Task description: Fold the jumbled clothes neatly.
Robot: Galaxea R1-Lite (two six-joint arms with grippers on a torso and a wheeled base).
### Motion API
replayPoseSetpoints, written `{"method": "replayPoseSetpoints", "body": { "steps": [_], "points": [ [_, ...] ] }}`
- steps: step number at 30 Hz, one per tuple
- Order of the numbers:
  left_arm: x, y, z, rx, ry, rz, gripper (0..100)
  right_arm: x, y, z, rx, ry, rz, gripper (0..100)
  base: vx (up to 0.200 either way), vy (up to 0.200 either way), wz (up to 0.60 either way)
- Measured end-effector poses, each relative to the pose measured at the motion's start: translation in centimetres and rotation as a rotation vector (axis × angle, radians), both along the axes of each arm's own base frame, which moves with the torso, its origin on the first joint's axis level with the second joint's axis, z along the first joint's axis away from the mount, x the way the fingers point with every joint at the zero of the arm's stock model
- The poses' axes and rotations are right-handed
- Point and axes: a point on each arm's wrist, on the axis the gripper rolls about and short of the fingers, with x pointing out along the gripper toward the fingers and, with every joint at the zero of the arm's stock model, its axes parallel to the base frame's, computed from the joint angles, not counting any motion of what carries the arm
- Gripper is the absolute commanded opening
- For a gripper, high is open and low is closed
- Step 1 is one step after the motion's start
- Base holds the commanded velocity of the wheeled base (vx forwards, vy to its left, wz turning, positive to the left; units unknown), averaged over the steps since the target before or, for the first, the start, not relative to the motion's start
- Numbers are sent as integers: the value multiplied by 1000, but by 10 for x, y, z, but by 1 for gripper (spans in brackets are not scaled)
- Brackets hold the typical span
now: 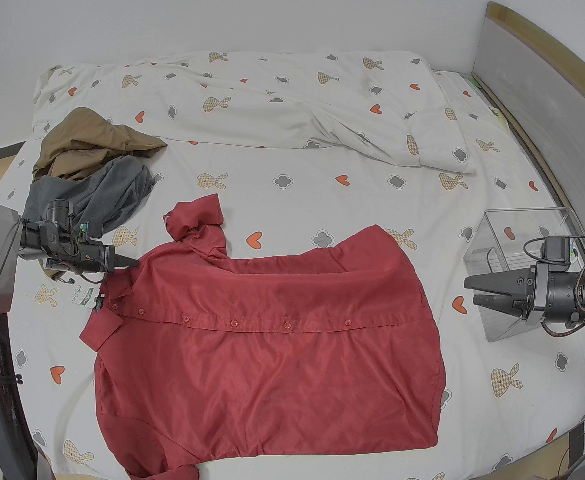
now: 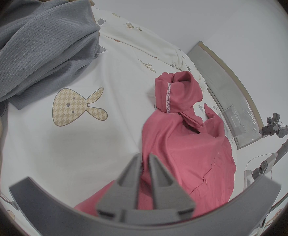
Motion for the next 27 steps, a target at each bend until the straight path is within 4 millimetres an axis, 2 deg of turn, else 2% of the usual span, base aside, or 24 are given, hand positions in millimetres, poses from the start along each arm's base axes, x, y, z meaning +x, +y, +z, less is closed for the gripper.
{"method": "replayPoseSetpoints", "body": {
  "steps": [10,22,27],
  "points": [
    [-3,8,2,-25,-9,-4,0,0,0,0,0,-1,-1,100,0,0,0],
    [0,26,25,-8,-82,33,0,0,0,0,0,1,1,100,0,0,0],
    [1,31,27,-10,-83,46,0,1,0,-1,-1,3,0,100,0,0,0]
  ]
}}
